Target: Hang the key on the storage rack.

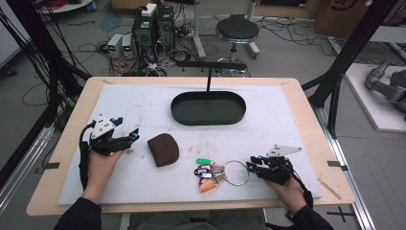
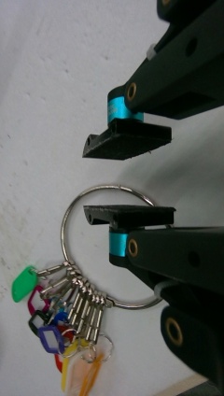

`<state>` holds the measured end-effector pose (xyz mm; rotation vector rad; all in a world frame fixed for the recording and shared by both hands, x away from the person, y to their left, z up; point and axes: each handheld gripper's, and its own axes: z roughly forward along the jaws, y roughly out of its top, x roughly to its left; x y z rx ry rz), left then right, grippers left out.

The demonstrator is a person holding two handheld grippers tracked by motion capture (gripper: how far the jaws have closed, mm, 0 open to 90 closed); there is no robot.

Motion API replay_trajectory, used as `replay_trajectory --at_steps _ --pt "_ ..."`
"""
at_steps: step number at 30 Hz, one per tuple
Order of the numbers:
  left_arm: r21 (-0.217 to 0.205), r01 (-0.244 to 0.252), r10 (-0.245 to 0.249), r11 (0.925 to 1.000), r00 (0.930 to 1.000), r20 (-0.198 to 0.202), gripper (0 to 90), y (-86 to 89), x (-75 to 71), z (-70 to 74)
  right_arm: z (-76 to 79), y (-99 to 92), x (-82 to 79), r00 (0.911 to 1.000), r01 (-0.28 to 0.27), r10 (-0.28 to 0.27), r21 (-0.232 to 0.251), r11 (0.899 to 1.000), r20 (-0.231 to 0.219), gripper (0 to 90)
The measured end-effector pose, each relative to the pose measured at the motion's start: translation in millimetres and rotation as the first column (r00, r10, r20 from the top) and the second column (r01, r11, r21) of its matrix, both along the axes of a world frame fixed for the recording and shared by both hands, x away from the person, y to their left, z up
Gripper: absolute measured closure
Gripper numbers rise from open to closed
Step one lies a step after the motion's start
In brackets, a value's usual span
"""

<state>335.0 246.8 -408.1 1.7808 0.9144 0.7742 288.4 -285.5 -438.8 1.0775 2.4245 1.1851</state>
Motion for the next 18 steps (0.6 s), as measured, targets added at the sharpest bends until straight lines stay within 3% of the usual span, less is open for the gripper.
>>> replay_trajectory --at_steps 8,18 --pt "0.005 0.005 -0.005 1.0000 1.0000 -0.005 26.8 -0.8 0.1 -0.3 -8.1 10.4 0.6 0.9994 -0.017 0.015 -0.073 0.997 -0.032 74.3" --pt "0.008 0.008 -0.008 0.9999 1.0000 -0.006 26.8 -1.9 0.1 -0.6 -8.7 14.3 -1.8 0.9999 -0.015 0.015 -0.113 0.994 -0.005 85.7"
